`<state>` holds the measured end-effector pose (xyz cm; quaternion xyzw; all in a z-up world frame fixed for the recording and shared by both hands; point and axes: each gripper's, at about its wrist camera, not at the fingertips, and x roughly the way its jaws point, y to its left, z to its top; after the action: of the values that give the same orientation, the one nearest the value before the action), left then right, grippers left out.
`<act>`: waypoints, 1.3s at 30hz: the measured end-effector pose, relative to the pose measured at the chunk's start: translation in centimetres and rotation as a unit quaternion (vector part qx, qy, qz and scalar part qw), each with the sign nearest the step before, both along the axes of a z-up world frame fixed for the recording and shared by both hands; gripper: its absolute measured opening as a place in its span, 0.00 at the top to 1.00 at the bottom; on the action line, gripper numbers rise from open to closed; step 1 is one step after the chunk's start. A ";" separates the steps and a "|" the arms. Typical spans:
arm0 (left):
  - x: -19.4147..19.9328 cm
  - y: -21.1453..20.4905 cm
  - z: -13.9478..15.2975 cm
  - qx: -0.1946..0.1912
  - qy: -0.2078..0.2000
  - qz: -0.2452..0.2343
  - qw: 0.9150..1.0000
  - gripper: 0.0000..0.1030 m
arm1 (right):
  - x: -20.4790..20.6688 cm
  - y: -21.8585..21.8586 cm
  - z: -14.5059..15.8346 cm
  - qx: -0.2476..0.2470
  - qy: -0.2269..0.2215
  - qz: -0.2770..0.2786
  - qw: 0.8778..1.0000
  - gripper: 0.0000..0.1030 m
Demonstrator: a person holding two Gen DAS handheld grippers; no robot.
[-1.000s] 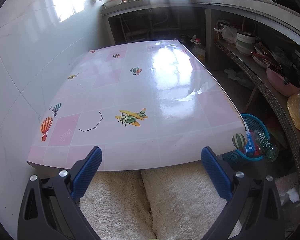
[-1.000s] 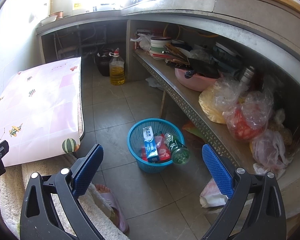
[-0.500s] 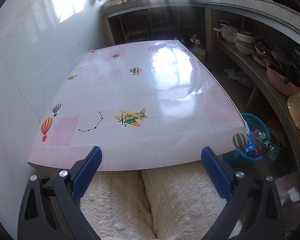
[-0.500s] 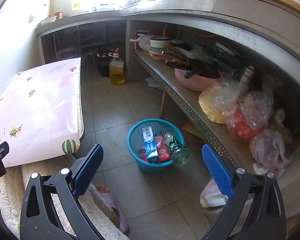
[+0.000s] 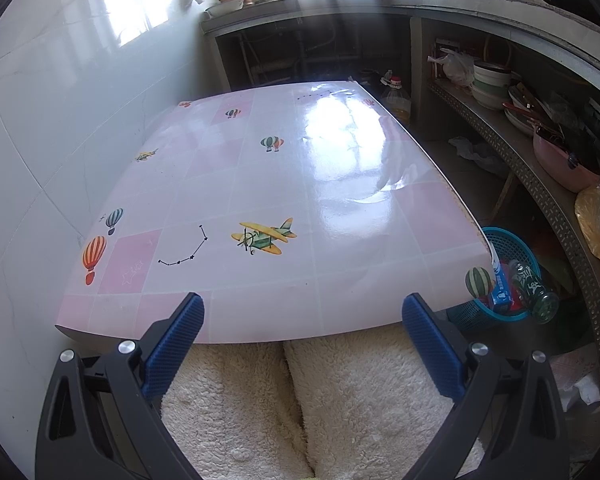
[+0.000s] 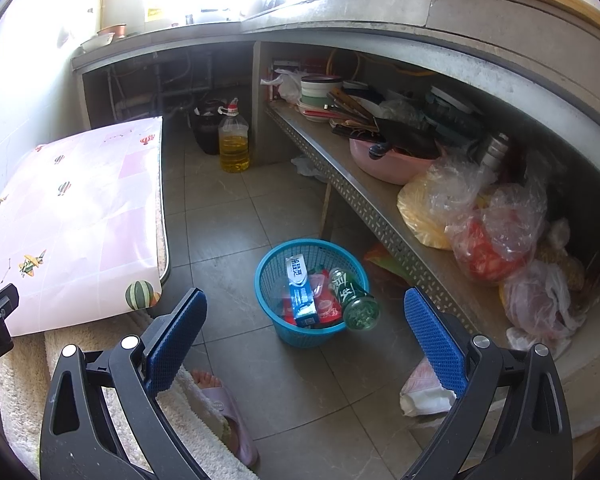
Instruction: Collect trash
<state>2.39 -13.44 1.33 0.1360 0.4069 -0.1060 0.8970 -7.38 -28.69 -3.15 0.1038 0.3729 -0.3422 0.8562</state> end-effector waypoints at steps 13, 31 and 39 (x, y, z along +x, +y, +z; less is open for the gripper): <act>0.3 0.0 0.1 0.001 0.002 -0.002 1.000 0.06 | 0.0 0.1 0.1 0.000 0.000 0.000 1.000 0.08; 0.4 -0.1 0.1 0.004 0.004 -0.002 1.000 0.06 | 0.0 0.1 0.1 0.002 -0.001 -0.001 1.000 0.08; 0.4 0.0 0.1 0.004 0.004 -0.002 1.000 0.06 | -0.1 0.1 0.2 0.002 -0.001 0.000 1.000 0.08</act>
<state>2.83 -13.42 1.38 0.1399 0.4106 -0.1070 0.8947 -7.51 -28.62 -2.99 0.1057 0.3727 -0.3411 0.8565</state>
